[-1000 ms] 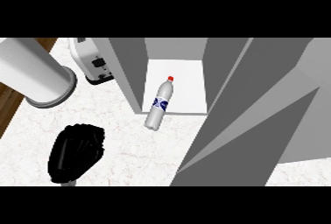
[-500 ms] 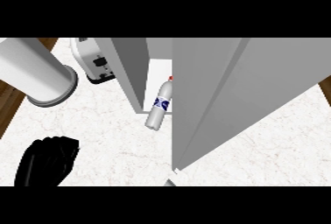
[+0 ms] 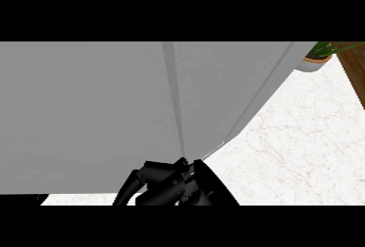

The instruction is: Pick up the bottled water, place it into the cabinet and close the cabinet

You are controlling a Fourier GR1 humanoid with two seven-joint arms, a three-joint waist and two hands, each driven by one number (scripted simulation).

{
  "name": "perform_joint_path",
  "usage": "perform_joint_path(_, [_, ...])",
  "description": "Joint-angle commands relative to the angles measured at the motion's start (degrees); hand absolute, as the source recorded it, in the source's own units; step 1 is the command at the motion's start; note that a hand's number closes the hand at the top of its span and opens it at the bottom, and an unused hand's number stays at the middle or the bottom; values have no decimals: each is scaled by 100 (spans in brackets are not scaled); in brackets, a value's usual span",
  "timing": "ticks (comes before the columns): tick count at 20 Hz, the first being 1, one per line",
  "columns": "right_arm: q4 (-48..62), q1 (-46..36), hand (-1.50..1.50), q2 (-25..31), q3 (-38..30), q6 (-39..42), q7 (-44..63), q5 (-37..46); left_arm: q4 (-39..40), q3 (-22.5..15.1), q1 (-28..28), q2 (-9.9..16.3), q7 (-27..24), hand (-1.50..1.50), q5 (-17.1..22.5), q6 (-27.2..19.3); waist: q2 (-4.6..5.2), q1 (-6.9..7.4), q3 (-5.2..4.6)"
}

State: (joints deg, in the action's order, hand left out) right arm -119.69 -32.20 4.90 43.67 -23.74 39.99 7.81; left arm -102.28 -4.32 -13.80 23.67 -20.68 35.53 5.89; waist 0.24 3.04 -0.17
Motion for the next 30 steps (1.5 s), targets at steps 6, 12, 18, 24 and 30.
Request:
perform_joint_path(6, [2650, -933, 150, -450, -1878, 804, -1336, -2047, 28, 271, -475, 87, -339, 150, 80, 571, 50, -42, 19])
perform_joint_path(12, [4526, -1853, 150, -414, -2828, 1664, -2081, -2468, 163, 710, -394, 317, -78, 150, 386, 808, 19, -122, 16])
perform_joint_path(18, [5436, -1930, 150, -209, -2992, 2094, -2496, -2447, 431, 823, -256, 362, -128, 150, 379, 993, 48, -127, 11])
perform_joint_path(24, [5716, -1933, 150, 183, -3226, 2550, -2930, -2553, 28, 621, -234, 248, 55, 150, 323, 789, 73, -70, 18])
perform_joint_path(30, [5898, -1952, 150, 324, -3366, 2747, -3209, -2644, 171, 686, -61, 293, 134, 150, 339, 756, 128, -80, 13])
